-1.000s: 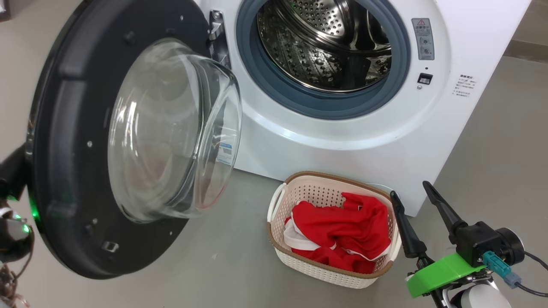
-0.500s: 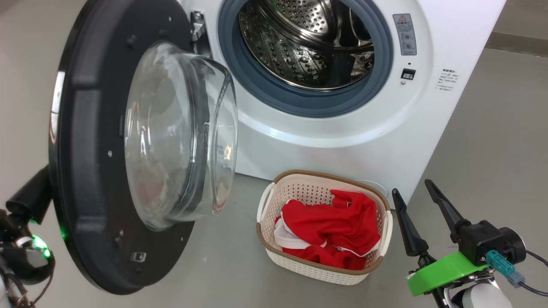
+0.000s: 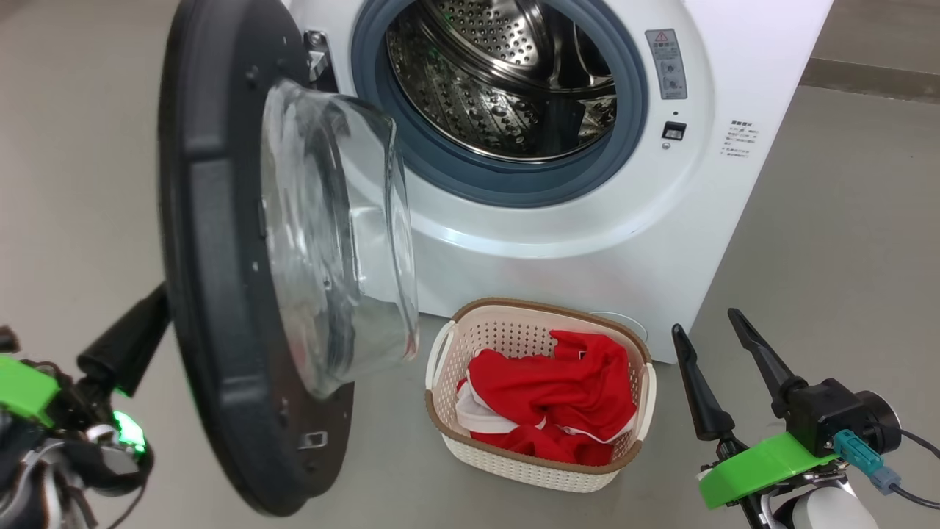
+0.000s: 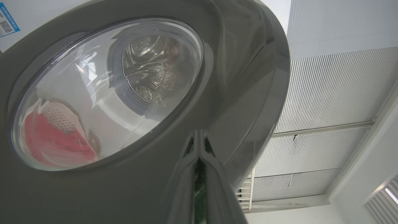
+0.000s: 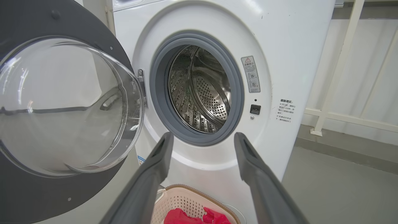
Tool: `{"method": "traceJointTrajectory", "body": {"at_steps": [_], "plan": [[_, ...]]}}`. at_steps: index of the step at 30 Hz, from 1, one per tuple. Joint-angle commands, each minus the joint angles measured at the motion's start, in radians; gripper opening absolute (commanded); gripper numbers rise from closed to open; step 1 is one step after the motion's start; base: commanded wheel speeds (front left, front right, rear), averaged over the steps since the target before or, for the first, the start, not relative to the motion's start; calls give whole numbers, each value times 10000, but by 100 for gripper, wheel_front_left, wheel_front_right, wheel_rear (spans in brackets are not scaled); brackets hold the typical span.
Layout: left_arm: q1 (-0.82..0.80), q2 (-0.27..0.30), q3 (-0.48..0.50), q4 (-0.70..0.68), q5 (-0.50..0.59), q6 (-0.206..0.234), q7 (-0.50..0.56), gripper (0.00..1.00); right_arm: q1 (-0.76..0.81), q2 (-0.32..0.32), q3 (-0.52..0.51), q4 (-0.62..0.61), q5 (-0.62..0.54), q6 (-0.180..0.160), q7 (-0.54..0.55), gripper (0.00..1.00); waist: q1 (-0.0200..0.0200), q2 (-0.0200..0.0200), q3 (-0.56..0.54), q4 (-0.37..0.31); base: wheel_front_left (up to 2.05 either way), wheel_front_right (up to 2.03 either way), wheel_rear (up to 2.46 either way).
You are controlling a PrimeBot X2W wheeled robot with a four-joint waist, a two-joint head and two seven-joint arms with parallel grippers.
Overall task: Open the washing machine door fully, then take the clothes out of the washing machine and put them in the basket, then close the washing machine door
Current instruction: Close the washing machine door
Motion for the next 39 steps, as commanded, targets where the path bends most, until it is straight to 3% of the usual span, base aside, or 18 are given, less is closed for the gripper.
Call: {"method": "traceJointTrajectory", "body": {"at_steps": [1,15,28,39], "plan": [[27,171,-160,-503,-268,56,-31,0,-247,-13,227,-245,114,48,-64,100,0,0,-21,-58,0,0,0],[461,169,-1487,-1017,-1196,17,-1038,0,-269,-13,246,-234,202,48,-64,100,0,0,78,-604,0,0,0],[448,168,-2050,-930,-1626,-306,-1595,0,-435,-13,174,-243,122,48,-64,100,0,0,337,-1316,0,0,0],[491,217,-2038,-901,-1466,-335,-1926,0,-454,-13,92,-285,135,48,-65,100,0,0,457,-1429,0,0,0]]}}
